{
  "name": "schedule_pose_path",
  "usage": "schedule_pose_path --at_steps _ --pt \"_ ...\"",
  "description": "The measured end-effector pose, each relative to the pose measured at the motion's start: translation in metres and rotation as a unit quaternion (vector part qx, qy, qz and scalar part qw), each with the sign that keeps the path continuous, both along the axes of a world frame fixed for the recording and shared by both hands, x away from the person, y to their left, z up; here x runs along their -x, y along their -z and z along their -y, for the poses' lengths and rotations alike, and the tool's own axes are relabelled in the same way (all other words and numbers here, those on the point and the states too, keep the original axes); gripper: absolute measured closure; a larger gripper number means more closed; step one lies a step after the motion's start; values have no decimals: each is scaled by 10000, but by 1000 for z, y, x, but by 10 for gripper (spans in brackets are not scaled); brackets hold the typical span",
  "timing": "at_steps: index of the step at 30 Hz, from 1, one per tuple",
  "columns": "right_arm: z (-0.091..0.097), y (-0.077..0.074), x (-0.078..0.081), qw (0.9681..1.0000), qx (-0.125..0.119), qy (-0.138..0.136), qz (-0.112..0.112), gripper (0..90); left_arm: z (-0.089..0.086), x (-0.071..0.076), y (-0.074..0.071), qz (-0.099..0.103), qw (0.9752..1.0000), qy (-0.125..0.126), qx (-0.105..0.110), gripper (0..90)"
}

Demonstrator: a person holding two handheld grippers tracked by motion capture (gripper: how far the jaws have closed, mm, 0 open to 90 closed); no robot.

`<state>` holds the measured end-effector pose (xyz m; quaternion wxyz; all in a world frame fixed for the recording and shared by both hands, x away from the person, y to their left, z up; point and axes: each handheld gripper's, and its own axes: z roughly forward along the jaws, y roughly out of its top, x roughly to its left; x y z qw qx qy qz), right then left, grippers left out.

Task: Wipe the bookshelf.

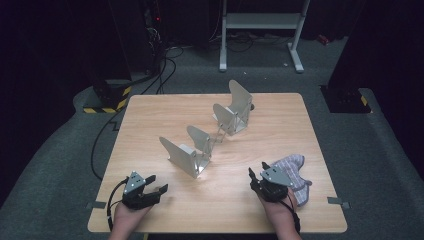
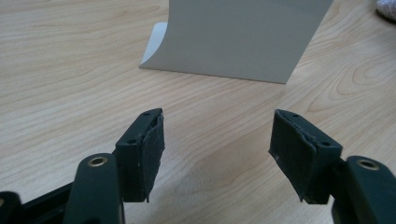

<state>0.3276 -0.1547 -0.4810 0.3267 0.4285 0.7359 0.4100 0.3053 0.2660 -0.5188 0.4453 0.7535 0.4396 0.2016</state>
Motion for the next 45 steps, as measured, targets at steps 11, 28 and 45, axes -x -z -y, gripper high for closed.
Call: schedule_pose_path --at_steps 11,28,45 --pt "5 10 7 9999 28 -34 -114 455 2 -7 1 -25 9999 -136 46 349" --pt "2 11 10 9995 -3 -168 -283 416 6 -29 -22 -23 9998 -149 -108 322" --pt "-2 18 11 9992 156 -110 -361 428 3 -73 -21 106 9933 -1149 -68 554"
